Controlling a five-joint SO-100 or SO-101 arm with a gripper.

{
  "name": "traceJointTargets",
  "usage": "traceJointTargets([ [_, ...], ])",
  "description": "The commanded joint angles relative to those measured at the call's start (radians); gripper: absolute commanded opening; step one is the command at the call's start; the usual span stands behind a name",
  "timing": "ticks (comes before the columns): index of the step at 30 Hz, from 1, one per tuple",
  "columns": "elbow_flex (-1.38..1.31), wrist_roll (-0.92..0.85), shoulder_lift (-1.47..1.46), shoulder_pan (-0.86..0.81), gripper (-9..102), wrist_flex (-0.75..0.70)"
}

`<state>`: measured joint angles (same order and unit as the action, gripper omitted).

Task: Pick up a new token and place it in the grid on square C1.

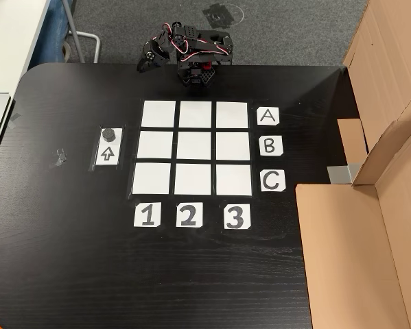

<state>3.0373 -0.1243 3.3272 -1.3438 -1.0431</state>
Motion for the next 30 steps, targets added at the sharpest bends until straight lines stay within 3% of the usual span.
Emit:
traceJointTargets([
  [1, -0.043, -0.051, 0.0, 0.028, -1, 0.008],
  [13, -0.078, -0.055, -0.14, -0.038, 1, 0.196],
  [20, -0.186, -0.057, -0.4, -0.035, 23, 0.433],
  [30, -0.38, -0.236, -0.686, 0.038, 33, 0.538],
])
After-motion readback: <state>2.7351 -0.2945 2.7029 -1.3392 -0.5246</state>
